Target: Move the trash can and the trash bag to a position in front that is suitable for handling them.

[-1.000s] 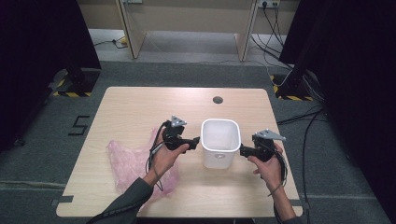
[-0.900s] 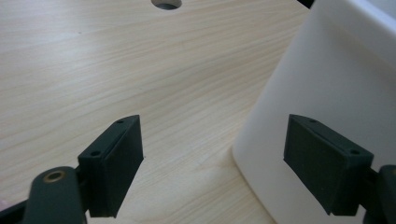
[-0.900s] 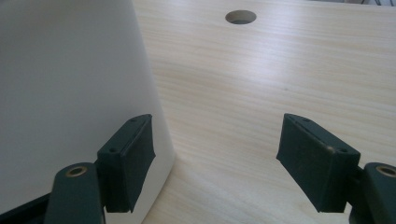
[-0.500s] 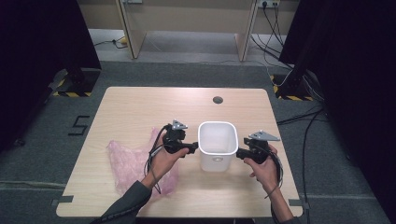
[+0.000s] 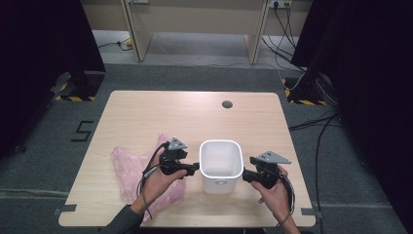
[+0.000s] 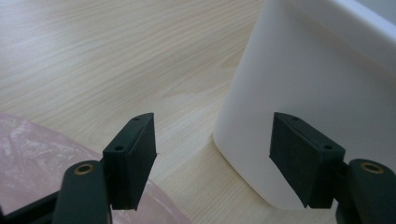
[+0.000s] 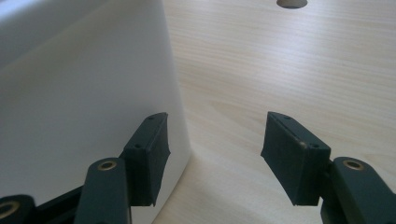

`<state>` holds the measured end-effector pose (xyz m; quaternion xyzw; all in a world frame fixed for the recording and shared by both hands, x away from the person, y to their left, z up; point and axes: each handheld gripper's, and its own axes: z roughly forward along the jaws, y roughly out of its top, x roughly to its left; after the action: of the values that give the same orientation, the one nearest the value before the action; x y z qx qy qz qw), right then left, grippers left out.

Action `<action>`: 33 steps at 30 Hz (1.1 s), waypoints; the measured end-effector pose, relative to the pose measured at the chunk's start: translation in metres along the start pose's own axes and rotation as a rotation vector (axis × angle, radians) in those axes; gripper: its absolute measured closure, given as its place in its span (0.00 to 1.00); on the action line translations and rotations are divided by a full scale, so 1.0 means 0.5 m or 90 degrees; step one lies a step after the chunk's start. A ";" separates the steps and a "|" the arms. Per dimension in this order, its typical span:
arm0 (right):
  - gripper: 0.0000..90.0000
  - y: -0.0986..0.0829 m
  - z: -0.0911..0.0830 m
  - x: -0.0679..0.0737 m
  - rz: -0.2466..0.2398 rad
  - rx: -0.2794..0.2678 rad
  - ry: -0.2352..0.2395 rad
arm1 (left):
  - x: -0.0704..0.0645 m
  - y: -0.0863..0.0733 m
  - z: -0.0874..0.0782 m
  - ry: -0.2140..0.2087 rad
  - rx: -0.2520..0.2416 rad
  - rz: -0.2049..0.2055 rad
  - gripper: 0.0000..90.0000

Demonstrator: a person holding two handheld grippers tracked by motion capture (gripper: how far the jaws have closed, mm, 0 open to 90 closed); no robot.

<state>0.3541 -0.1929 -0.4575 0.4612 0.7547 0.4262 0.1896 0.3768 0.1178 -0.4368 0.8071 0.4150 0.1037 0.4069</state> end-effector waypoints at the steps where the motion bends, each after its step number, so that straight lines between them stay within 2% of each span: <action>1: 0.45 -0.002 -0.002 0.005 0.001 -0.001 0.002 | 0.000 -0.002 -0.002 0.004 -0.002 0.000 0.35; 6: 0.45 -0.007 -0.005 0.024 -0.014 0.001 0.002 | 0.004 -0.008 -0.012 0.011 -0.002 0.001 0.35; 12: 0.45 -0.007 0.000 0.033 -0.016 0.001 0.008 | 0.008 -0.018 -0.026 0.012 0.000 0.003 0.34; 17: 0.42 -0.007 0.007 0.048 -0.026 0.004 0.021 | 0.025 -0.031 -0.038 0.014 -0.006 -0.013 0.32; 22: 0.36 -0.008 0.010 0.047 -0.023 0.008 0.024 | 0.034 -0.040 -0.046 0.012 -0.016 -0.023 0.26; 24: 0.36 -0.010 0.005 0.038 -0.016 0.008 0.022 | 0.041 -0.062 -0.060 0.025 -0.014 -0.023 0.25; 28: 0.35 -0.018 0.001 0.022 0.000 0.012 0.020 | 0.045 -0.107 -0.069 0.026 0.008 -0.030 0.25; 31: 0.35 -0.025 -0.001 0.016 0.007 0.018 0.016 | 0.041 -0.135 -0.070 0.025 0.014 -0.036 0.23; 33: 0.35 -0.027 -0.002 0.014 0.007 0.019 0.015 | 0.033 -0.151 -0.075 0.027 0.019 -0.028 0.23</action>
<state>0.3425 -0.1903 -0.4670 0.4628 0.7606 0.4216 0.1716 0.3241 0.1761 -0.4716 0.8012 0.4430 0.1056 0.3883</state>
